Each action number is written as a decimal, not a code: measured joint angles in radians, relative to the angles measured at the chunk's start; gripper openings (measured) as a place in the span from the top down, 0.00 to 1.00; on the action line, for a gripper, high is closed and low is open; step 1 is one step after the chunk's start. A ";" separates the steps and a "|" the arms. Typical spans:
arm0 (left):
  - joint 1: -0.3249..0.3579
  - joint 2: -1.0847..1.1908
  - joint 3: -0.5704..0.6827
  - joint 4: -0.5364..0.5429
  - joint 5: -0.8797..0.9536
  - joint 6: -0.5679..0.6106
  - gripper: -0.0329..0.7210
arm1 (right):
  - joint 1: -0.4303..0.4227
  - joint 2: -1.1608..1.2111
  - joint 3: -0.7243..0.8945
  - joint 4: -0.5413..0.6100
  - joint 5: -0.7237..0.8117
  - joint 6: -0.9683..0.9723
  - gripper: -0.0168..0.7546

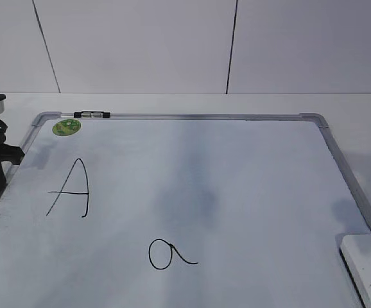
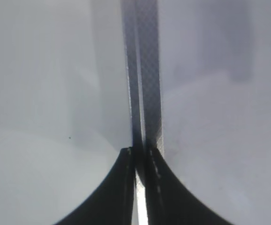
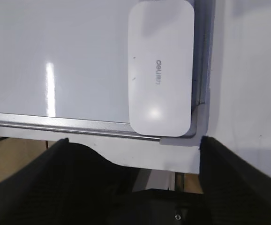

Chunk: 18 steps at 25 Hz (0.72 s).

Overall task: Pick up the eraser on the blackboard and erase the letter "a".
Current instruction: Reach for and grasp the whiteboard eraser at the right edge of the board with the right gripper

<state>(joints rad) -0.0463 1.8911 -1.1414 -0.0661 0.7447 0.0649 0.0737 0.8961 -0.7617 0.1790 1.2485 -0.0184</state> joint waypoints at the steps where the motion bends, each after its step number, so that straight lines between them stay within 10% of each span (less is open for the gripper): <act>1: 0.000 0.000 0.000 0.000 0.000 0.000 0.93 | 0.002 0.017 0.008 -0.002 -0.002 0.000 0.14; 18: 0.000 0.000 -0.002 0.000 0.000 0.000 0.93 | 0.004 0.337 0.017 -0.031 -0.134 -0.046 0.15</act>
<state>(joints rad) -0.0463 1.8911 -1.1436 -0.0661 0.7447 0.0649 0.0780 1.2327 -0.7449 0.1482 1.1146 -0.0640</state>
